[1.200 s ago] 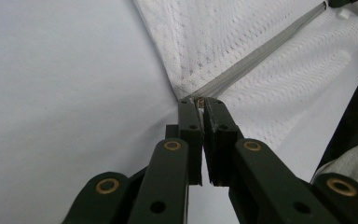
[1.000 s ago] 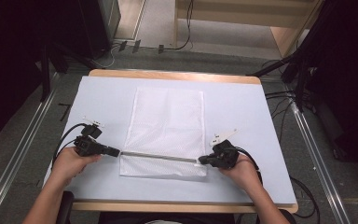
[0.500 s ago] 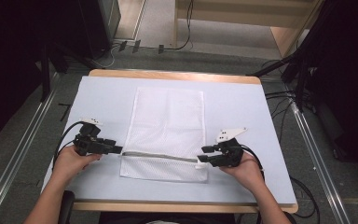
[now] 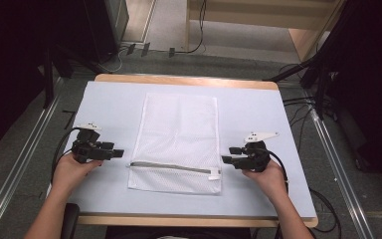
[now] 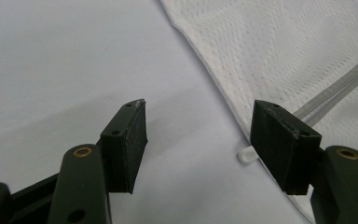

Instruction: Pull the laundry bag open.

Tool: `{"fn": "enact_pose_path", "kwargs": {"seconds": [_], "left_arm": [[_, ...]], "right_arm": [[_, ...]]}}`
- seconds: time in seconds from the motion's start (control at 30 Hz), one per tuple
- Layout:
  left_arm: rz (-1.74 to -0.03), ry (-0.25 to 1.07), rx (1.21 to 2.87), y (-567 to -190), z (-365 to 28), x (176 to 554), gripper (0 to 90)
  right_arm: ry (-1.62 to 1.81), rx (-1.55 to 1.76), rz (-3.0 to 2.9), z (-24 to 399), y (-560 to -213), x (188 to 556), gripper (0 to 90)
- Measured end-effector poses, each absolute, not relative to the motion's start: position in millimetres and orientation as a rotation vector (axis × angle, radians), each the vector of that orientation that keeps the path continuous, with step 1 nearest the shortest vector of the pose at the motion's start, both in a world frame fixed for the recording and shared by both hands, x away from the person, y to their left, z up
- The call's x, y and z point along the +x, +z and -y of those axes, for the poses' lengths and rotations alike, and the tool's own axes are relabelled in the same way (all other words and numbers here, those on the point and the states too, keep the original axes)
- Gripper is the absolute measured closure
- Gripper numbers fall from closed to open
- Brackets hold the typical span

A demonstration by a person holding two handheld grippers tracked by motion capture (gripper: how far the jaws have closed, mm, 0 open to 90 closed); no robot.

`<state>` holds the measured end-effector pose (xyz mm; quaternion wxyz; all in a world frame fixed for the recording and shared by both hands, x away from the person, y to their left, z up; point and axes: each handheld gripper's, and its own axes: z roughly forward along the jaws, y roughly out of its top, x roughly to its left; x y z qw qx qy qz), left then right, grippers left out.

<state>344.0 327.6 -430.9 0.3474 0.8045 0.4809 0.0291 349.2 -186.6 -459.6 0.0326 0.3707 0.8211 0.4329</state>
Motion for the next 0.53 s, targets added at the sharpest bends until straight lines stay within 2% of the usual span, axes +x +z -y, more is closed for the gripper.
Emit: {"fn": "enact_pose_path", "kwargs": {"seconds": [0.33, 0.53], "left_arm": [[-1.300, 0.111, 2.062, -432.4, -335.7, 346.3, 35.9], [-1.318, 0.121, 2.055, -433.2, -337.4, 347.4, 34.3]], "right_arm": [[1.314, 1.186, -2.497, 192.5, -462.2, 352.0, 45.7], [1.305, 1.206, -2.487, 192.1, -464.0, 353.5, 40.0]]}}
